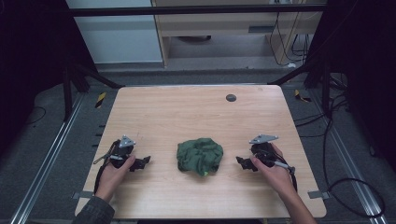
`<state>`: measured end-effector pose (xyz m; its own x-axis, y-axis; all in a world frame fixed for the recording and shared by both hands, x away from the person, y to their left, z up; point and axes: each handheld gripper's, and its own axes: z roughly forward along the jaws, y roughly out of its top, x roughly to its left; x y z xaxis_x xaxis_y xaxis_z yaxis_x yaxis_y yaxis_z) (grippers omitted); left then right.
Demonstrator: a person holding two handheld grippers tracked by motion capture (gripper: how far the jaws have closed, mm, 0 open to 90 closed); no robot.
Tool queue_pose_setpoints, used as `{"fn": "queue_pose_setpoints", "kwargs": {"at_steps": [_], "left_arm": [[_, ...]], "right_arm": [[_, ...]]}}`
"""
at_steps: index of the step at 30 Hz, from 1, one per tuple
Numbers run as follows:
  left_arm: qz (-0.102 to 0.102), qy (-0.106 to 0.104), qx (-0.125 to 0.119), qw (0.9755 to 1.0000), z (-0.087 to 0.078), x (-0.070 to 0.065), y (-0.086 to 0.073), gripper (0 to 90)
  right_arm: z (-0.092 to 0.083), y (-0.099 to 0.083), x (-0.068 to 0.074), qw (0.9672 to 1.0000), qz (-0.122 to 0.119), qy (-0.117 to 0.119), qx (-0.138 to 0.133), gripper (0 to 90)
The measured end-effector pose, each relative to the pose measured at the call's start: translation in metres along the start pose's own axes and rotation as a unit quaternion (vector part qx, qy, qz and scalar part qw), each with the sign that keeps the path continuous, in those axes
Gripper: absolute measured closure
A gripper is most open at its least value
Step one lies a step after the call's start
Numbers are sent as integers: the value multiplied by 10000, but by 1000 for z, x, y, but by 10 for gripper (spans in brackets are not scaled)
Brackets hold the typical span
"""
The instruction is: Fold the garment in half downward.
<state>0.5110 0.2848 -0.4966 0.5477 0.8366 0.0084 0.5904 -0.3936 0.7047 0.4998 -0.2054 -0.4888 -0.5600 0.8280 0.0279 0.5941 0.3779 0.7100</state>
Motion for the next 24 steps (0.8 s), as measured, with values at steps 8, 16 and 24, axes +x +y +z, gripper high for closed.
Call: {"fn": "queue_pose_setpoints", "kwargs": {"at_steps": [8, 16, 24], "left_arm": [[-38, 63, -23, 10000, 9, 1, 1, 69], [-87, 194, -78, 9997, 15, 3, 0, 50], [-135, 234, -58, 9996, 17, 3, 1, 0]], "right_arm": [[13, 1, -4, 9995, 226, -206, -36, 90], [27, -2, -4, 9977, 378, -568, -43, 51], [31, -2, -1, 9967, 436, -679, -108, 13]]}}
